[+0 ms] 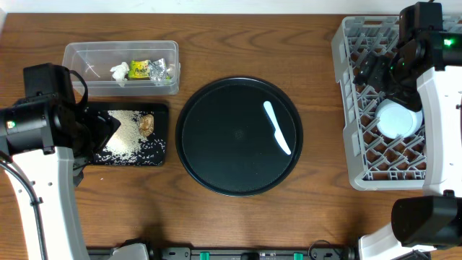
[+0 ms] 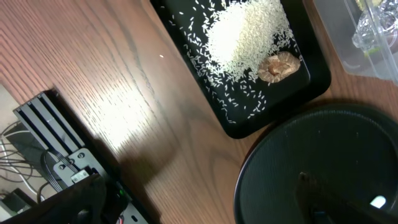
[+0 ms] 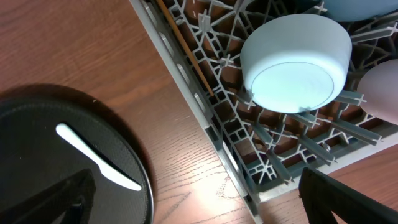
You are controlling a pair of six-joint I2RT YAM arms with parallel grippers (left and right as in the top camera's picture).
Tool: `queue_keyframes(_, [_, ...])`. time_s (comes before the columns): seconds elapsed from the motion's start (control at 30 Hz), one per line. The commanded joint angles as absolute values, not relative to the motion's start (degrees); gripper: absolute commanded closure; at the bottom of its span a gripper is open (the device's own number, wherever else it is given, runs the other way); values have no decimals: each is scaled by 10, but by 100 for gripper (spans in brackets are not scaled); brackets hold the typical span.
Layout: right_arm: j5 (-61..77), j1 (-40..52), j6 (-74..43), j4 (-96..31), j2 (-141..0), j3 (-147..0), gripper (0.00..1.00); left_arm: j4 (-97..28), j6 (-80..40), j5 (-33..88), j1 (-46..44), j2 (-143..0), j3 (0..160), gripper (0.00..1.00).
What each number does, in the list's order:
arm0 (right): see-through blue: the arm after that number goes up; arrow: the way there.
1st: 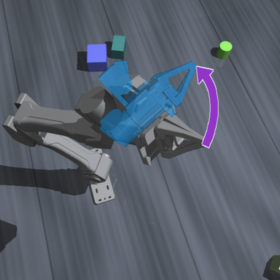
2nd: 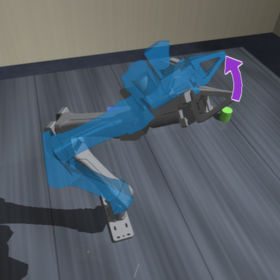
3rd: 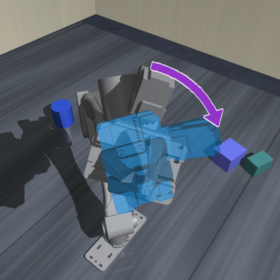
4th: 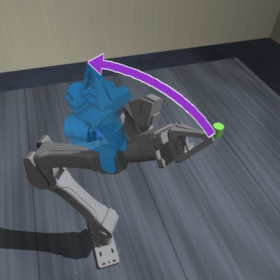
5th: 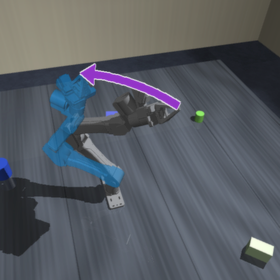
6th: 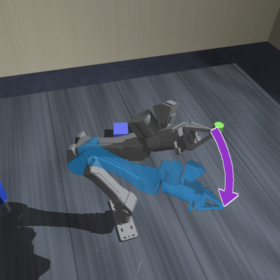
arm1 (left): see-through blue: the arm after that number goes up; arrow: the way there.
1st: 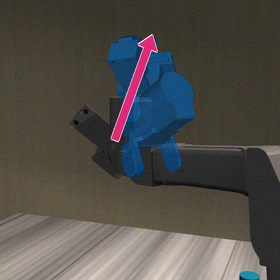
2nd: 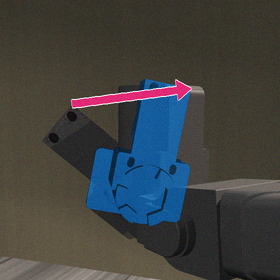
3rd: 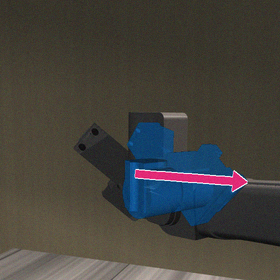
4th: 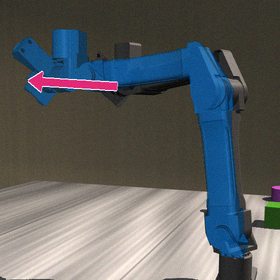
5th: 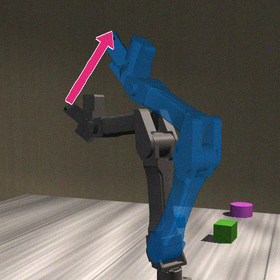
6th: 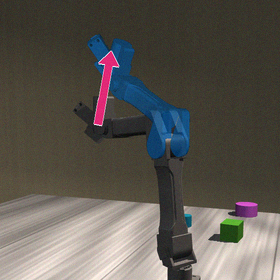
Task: Sort waste into correct bins and load items into the dishwasher rack
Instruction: 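Retract the left gripper beside the rice tray, then move the right gripper to the light blue spoon and grasp it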
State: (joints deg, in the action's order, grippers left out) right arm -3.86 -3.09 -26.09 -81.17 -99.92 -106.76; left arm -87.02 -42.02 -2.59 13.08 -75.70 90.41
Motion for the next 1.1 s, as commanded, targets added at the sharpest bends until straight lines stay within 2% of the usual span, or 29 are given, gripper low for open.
queue_keyframes(0.0, [-41, -27, -255, -812, -1001, -1069, 1, -874, -425, -43, 133, -757, 903, 2])
queue_keyframes(0.53, [-32, -27, -273, -806, -1001, -1069, 1, -874, -425, -43, 133, -757, 903, 2])
queue_keyframes(0.73, [189, -27, -297, -861, -1001, -1069, 1, -874, -425, -43, 133, -757, 903, 2])
queue_keyframes(0.87, [329, -22, -238, -878, -1001, -1068, 1, -872, -425, -43, 133, -757, 903, 2])
queue_keyframes(0.93, [340, -8, -225, -876, -1001, -1067, 1, -872, -425, -43, 133, -757, 903, 2])
queue_keyframes(1.07, [267, 56, -167, -867, -1003, -1067, 1, -872, -425, -43, 133, -757, 903, 2])
